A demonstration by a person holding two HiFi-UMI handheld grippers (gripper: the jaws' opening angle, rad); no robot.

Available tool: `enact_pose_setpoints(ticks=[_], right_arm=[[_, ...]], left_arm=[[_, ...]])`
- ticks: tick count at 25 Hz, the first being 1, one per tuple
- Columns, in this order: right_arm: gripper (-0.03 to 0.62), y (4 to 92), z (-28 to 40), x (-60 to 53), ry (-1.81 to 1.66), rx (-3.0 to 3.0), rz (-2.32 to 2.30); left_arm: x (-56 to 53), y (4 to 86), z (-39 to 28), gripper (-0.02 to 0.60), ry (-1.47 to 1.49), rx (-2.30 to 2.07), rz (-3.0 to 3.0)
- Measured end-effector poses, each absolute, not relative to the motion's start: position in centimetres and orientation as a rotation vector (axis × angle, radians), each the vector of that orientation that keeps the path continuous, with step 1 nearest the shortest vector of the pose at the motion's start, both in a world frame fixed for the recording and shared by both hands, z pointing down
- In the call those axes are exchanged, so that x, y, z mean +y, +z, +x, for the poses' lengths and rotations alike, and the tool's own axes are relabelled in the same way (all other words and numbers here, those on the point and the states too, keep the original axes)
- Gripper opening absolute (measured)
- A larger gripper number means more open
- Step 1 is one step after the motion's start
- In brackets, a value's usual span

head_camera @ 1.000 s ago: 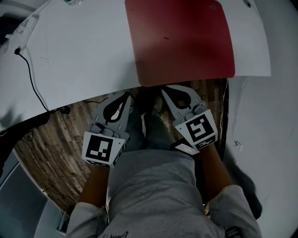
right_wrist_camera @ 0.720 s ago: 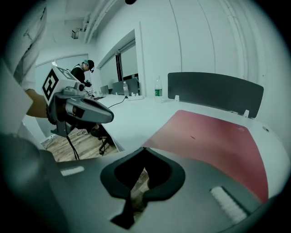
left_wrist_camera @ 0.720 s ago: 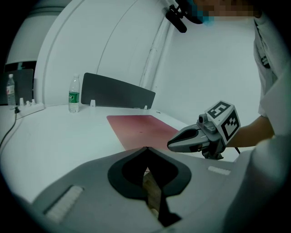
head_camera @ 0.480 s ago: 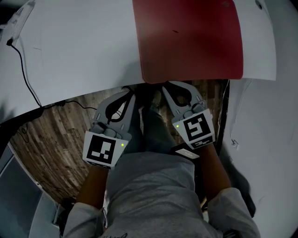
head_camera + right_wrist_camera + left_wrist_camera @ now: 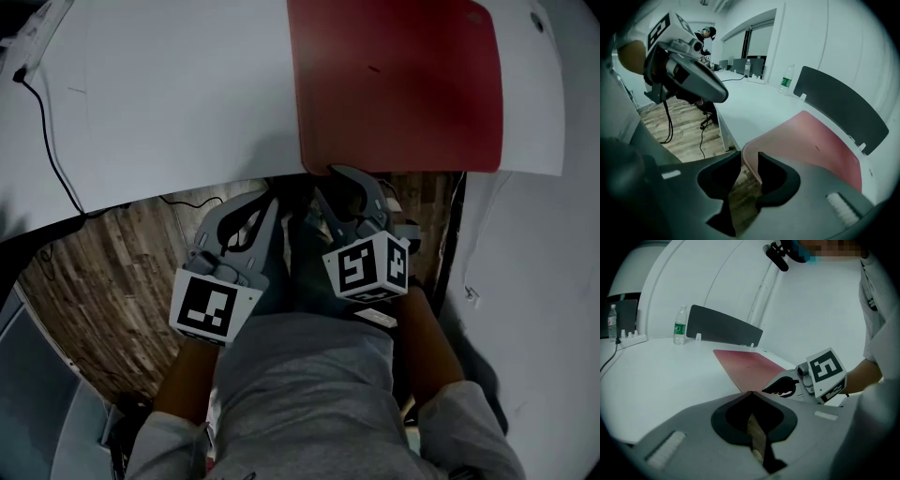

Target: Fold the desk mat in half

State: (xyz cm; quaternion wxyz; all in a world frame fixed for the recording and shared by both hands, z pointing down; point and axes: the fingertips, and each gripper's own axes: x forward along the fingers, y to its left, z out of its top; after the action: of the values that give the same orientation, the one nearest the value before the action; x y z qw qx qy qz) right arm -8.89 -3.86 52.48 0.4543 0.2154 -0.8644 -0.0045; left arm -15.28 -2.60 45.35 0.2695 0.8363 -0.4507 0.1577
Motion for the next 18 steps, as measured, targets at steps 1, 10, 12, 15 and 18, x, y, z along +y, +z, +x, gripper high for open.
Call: enact_pose_setpoints(ticks=[1,10,12,15,18], right_arm=[[0.12,52.7,-9.0,-3.9,-0.038,-2.113,0.526],[0.152,54.0,-9.7,-4.0,-0.209,-1.989,0.492],[0.156,54.2,-9.7,-4.2,-0.225,-1.975,0.499],[0.141,54.3,-9.8,-4.4,-0.238,-1.97,0.504],[0.137,54.0,-9.7,-4.5,-0.217,-1.981,0.513]], left_arm=[[-2.6,45.4,-15.4,0.018,0.417,-1.213,2.248],[-2.6,46.0,-16.0,0.018,0.364,-1.203,2.213],[-2.6,46.1,-16.1,0.019,0.371,-1.194,2.211],[-2.6,46.1,-16.4,0.018,0.373,-1.188,2.207],[-2.6,46.2,-16.5,0.018,0.376,-1.184,2.207]])
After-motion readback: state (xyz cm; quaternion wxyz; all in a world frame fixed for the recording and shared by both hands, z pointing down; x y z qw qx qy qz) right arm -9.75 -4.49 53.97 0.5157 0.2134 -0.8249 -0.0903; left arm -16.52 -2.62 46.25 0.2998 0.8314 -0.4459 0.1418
